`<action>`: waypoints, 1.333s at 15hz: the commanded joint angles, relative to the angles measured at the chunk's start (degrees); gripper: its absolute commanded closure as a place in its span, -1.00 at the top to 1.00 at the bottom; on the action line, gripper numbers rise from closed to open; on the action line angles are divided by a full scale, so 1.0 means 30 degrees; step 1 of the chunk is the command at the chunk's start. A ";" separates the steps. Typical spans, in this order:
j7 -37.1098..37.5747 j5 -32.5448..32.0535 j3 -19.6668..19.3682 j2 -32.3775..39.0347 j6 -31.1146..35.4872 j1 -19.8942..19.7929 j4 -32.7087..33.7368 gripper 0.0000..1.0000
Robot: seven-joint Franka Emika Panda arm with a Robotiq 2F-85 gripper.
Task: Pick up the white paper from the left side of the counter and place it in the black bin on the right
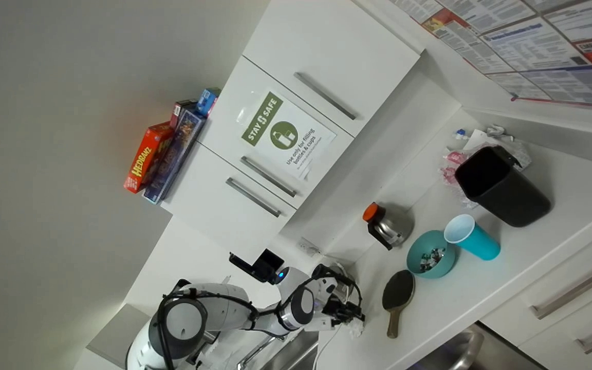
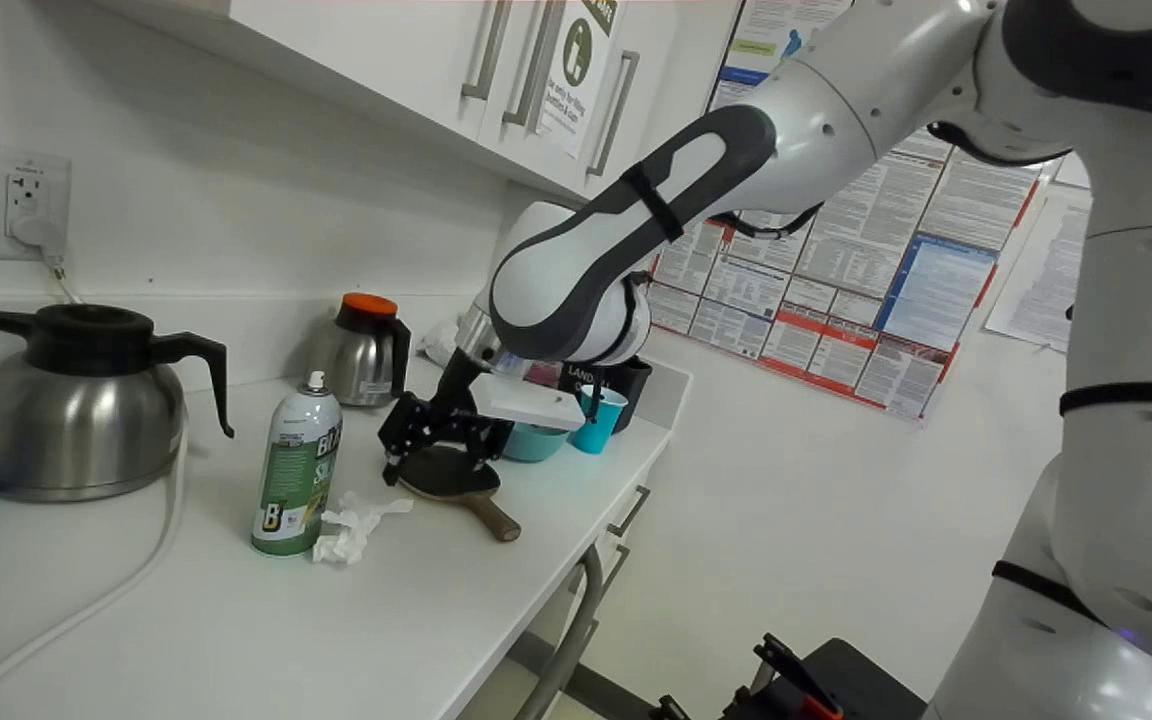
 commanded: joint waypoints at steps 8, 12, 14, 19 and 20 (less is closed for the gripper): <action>-0.1977 0.1484 0.0833 0.3380 0.0227 -0.0043 0.2682 0.31; -0.1969 0.1417 0.0908 0.3899 0.0147 -0.0019 0.3178 -0.29; -0.1968 0.1391 0.0942 0.4058 0.0128 0.0001 0.3356 -0.59; -0.1678 0.1139 0.0739 0.3999 0.0150 0.0325 0.3379 -1.00; -0.1555 0.1070 0.0647 0.3908 0.0108 0.0427 0.3320 -1.00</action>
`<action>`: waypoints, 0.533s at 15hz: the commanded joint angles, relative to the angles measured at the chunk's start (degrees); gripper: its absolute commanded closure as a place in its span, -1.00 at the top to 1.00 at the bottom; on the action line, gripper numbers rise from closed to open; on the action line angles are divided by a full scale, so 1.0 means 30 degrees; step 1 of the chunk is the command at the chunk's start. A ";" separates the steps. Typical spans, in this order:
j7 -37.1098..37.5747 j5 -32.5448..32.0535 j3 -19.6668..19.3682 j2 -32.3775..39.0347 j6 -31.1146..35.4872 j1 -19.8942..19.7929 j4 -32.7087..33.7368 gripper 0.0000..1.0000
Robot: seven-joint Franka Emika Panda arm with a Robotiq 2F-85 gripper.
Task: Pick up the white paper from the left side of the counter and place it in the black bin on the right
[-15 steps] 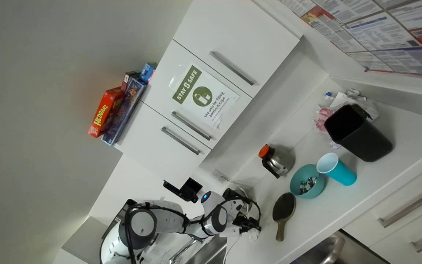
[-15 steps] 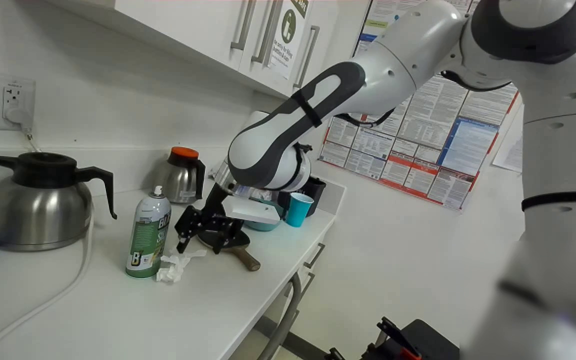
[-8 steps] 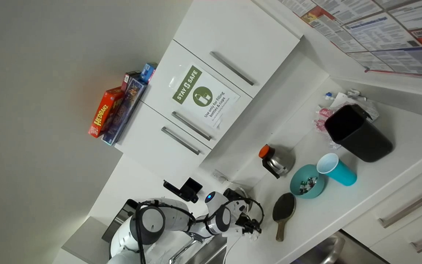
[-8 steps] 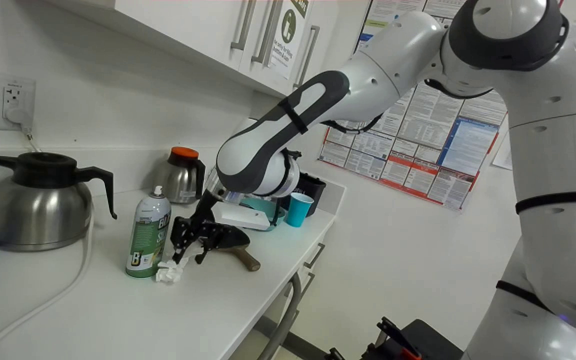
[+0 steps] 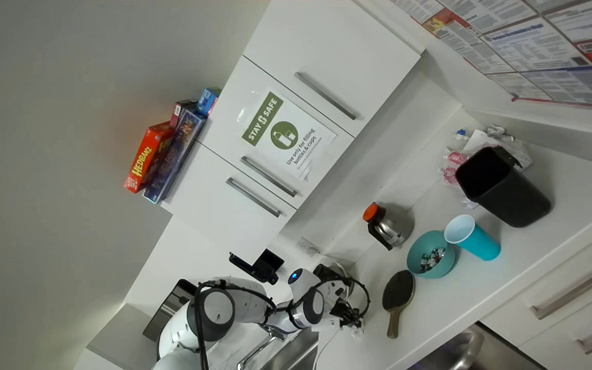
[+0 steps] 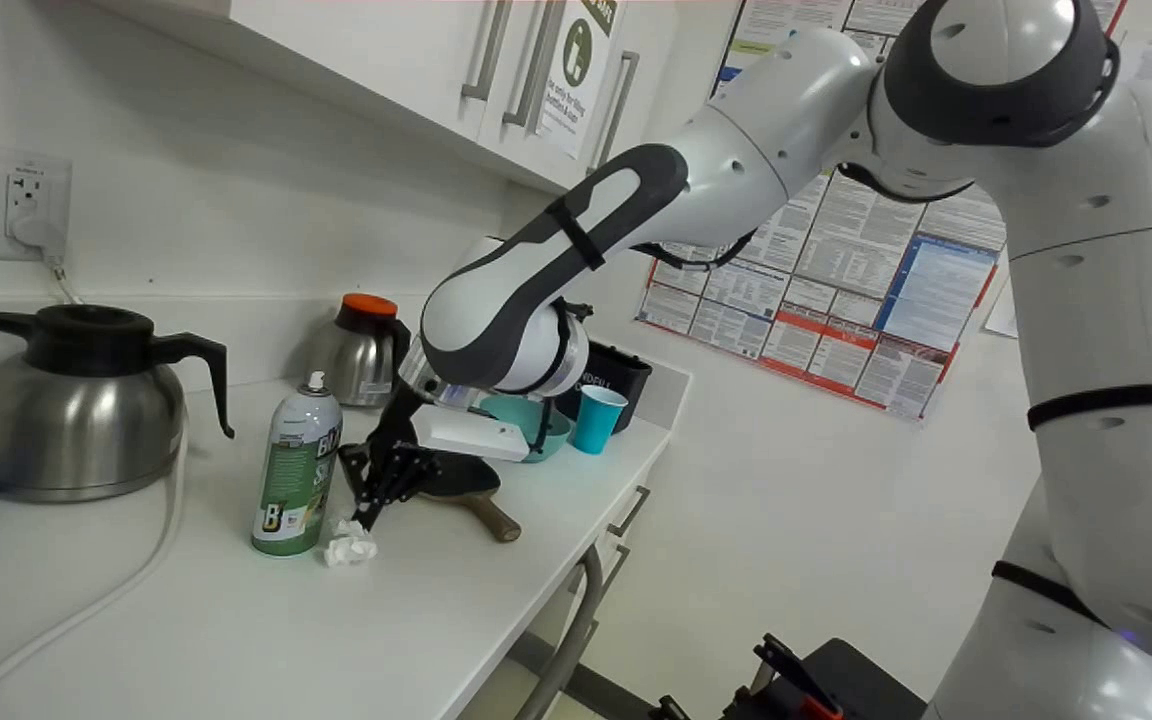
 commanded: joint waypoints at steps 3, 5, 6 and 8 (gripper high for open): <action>0.2771 -0.1809 -0.2567 -0.1478 -0.0464 0.2243 -0.0778 -0.99; 0.5275 -0.3735 -0.4519 -0.2794 -0.0522 0.3773 -0.1515 -0.99; 0.6730 -0.4813 -0.5507 -0.3560 -0.0752 0.4527 -0.1855 -0.99; 0.9848 -0.7530 -0.7281 -0.5185 -0.1337 0.5861 -0.2436 -0.99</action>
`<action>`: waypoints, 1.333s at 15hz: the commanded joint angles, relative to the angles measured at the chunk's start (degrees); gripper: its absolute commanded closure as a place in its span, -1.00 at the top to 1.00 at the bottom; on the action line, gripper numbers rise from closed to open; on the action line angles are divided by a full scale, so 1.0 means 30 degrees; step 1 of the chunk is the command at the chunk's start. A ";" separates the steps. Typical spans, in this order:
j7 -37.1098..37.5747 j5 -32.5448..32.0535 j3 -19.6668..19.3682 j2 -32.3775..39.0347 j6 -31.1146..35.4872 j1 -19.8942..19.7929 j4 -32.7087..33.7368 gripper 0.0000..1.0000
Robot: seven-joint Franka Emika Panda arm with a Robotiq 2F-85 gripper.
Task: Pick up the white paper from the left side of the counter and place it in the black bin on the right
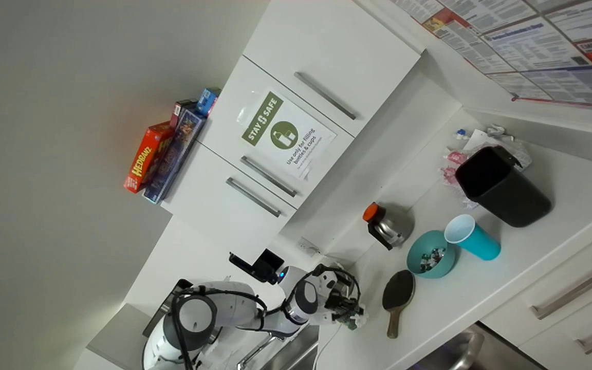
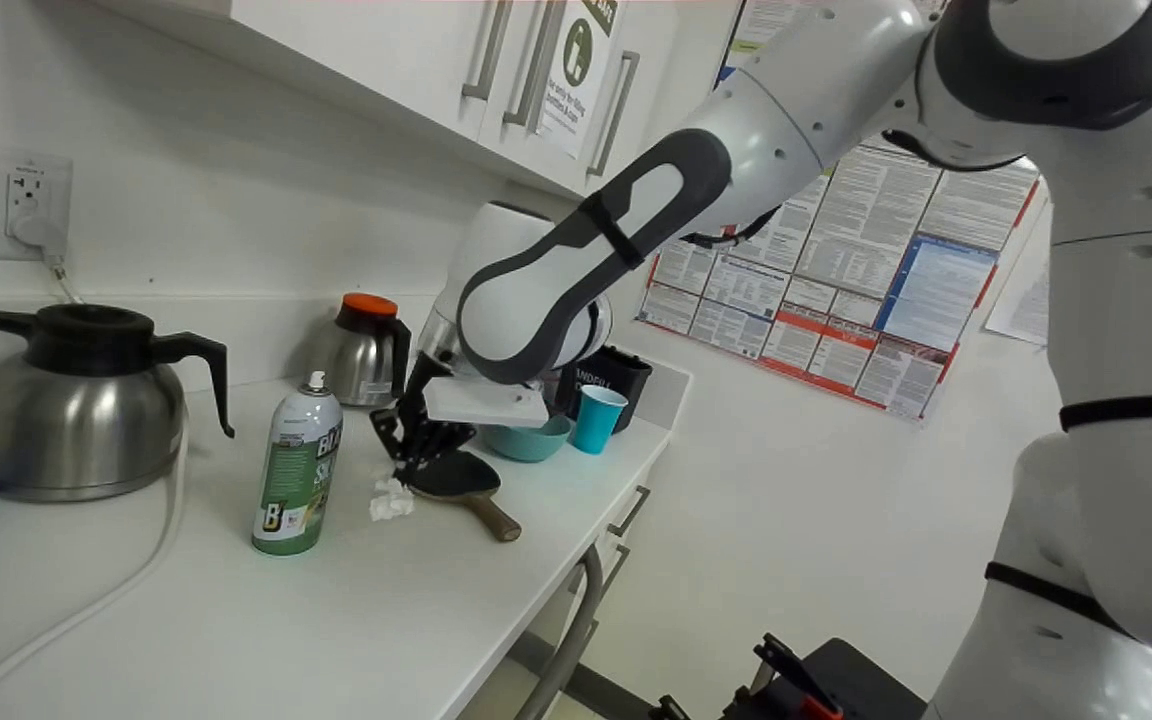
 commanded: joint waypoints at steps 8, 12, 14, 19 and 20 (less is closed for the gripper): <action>1.4302 -1.2925 -0.1866 -0.7167 -0.8854 0.0296 -0.0039 -0.99; 1.3909 -1.2611 0.0332 -0.7229 -0.9489 -0.1799 0.0000 -0.96; 1.3965 -1.2624 0.0417 -0.7198 -0.9567 -0.1858 0.0010 -0.96; 1.7006 -1.4955 0.0393 -0.6233 -0.9202 -0.3514 0.1845 -0.99; 1.7381 -1.5527 0.0342 -0.5917 -0.9030 -0.3968 0.2404 -0.99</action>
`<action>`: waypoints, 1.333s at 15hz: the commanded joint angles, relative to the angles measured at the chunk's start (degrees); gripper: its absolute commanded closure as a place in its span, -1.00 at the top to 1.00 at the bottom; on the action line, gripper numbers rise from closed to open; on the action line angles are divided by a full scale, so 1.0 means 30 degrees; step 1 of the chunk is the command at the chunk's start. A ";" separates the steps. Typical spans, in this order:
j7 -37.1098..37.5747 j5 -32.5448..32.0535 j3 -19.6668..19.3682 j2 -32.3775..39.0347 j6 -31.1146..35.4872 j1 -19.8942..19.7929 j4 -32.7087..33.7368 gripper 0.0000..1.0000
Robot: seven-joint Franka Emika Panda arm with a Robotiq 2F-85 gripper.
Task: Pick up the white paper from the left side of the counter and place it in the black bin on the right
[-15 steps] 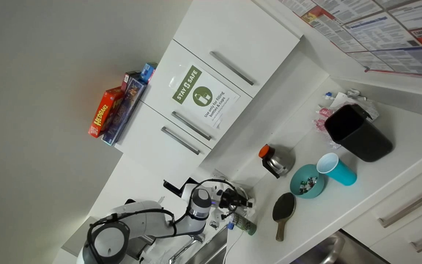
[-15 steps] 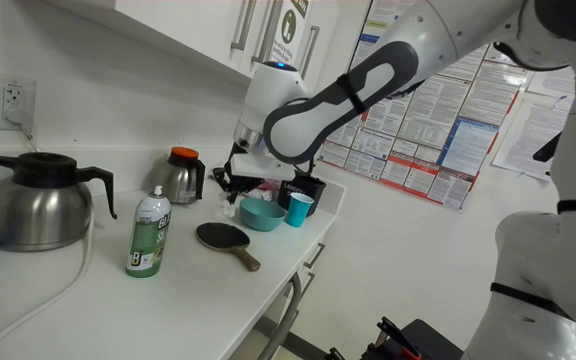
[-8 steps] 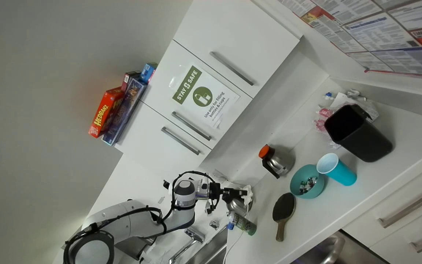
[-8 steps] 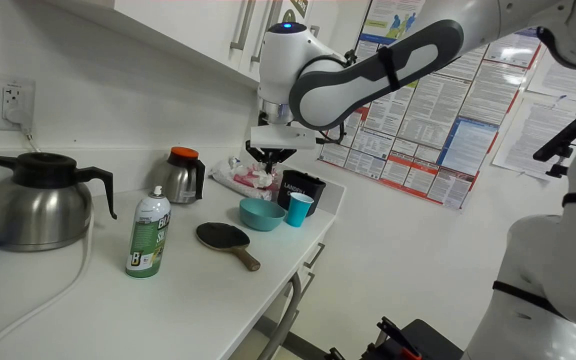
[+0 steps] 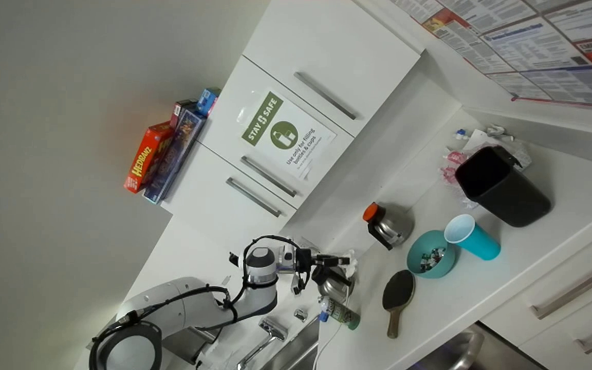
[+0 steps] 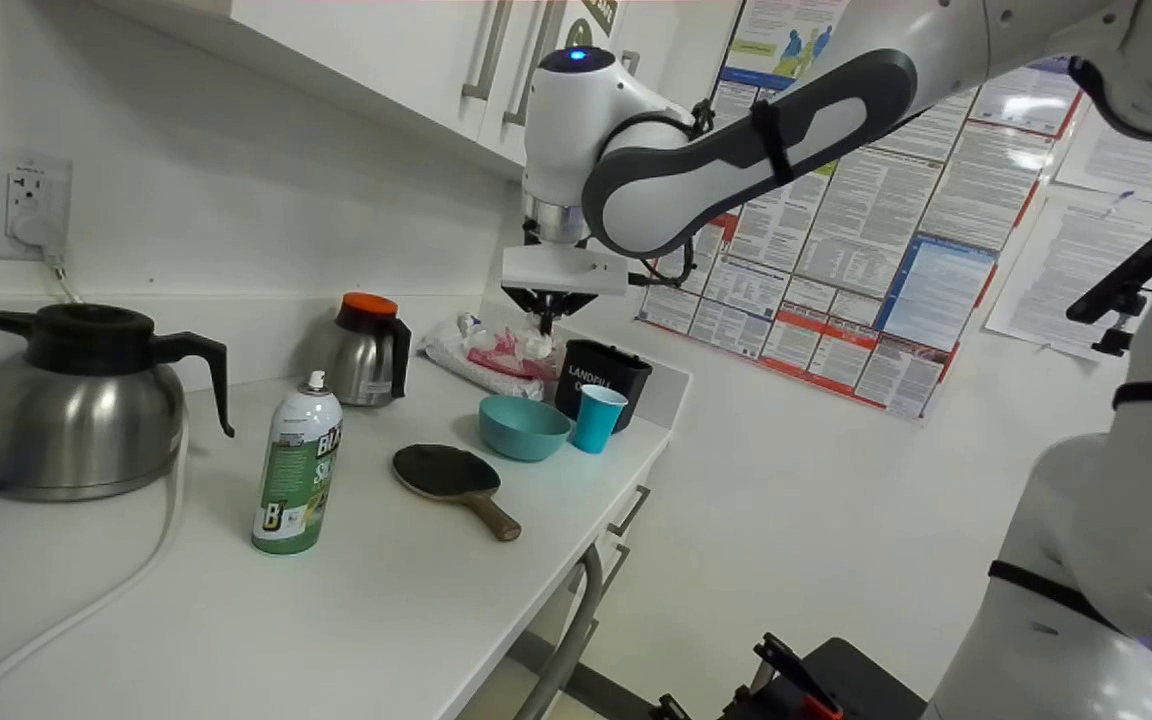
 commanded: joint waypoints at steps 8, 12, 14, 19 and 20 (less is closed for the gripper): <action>0.1762 -0.3995 -0.0893 0.5860 0.0457 -0.3876 0.8346 -0.99; 0.3911 -0.5690 -0.2121 0.8195 -0.0338 -0.3857 1.1236 -0.99; 0.5047 -0.6439 -0.2609 0.8965 -0.0894 -0.3828 1.2093 -0.99; 0.5306 -0.6850 -0.2391 0.8922 -0.1210 -0.4183 1.1552 -0.96; 0.5305 -0.6847 -0.2363 0.8924 -0.1208 -0.4175 1.1554 -0.96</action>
